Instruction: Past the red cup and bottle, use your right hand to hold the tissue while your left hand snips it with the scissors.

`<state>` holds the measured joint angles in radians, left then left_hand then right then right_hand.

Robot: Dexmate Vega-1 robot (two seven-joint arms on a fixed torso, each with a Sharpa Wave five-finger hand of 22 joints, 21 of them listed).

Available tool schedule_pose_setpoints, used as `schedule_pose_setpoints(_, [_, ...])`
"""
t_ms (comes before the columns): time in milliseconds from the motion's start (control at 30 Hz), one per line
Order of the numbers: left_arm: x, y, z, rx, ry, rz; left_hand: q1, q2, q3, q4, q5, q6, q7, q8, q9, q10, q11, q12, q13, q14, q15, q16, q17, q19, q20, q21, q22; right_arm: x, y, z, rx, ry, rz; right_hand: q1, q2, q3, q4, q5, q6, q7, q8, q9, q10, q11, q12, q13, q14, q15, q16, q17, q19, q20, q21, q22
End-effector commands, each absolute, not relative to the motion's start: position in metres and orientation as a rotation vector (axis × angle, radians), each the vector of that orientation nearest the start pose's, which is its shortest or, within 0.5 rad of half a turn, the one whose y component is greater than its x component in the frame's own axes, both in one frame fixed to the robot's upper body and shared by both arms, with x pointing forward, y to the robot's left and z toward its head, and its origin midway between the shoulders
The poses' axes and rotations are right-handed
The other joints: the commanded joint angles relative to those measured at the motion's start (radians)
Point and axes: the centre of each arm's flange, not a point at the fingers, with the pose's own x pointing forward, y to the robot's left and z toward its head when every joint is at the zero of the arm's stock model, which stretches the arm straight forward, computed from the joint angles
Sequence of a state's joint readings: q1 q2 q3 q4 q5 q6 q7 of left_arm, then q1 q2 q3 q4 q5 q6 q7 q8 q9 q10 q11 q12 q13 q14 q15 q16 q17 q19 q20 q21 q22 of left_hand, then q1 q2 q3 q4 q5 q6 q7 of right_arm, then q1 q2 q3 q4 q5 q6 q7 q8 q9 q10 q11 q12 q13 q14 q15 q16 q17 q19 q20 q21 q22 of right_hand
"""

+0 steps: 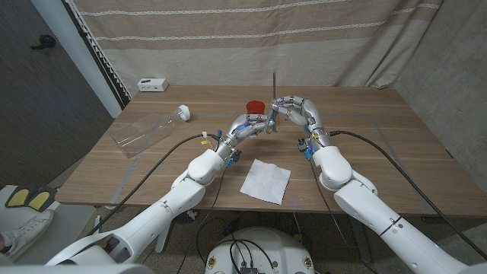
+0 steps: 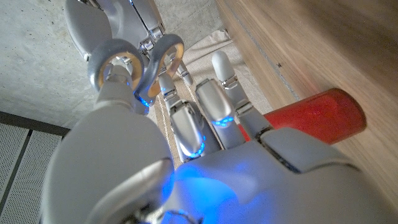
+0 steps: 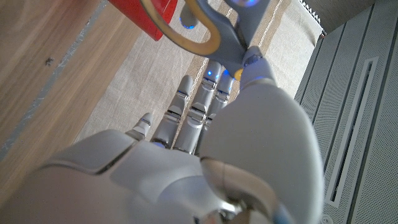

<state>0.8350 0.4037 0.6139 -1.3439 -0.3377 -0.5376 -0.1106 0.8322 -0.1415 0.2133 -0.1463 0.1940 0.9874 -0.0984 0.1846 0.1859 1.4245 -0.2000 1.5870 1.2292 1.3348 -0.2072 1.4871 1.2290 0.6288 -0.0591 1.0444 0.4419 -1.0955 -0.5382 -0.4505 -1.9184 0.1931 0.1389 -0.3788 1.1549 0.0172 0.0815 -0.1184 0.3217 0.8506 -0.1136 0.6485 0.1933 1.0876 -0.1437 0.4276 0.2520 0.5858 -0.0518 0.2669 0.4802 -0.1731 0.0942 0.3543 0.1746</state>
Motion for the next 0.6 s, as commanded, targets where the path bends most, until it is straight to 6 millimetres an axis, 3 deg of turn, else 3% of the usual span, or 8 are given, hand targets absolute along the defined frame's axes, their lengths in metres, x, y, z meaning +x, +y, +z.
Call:
schedule_pose_setpoints(33, [0.6048, 0.1041, -0.0531, 0.191, -0.819, -0.601, 0.015, -0.002, 0.004, -0.005, -0.003, -0.006, -0.007, -0.004, 0.002, 0.013, 0.001, 0.006, 0.004, 0.008, 0.003, 0.009, 0.004, 0.008, -0.147, 0.010, 0.001, 0.5228, -0.1635, -0.0106, -0.260, -0.809, 0.115, 0.103, 0.101, -0.004, -0.004, 0.010, 0.078, -0.083, -0.002, 0.002, 0.049, -0.056, -0.009, -0.002, 0.006, -0.183, 0.007, 0.004, -0.017, -0.013, -0.007, 0.005])
schedule_pose_setpoints(600, [0.6071, 0.1005, -0.0563, 0.160, -0.818, -0.610, 0.016, -0.001, 0.003, -0.003, -0.003, -0.025, -0.017, -0.008, 0.001, 0.014, 0.002, 0.007, 0.005, 0.008, 0.003, 0.019, 0.003, 0.012, -0.147, 0.015, -0.003, 0.5217, -0.1623, -0.0074, -0.307, -0.818, 0.109, 0.103, 0.103, -0.010, -0.003, 0.024, 0.073, -0.089, -0.008, 0.003, 0.053, -0.056, -0.009, 0.000, 0.008, -0.182, 0.011, 0.006, -0.027, -0.035, -0.022, 0.007])
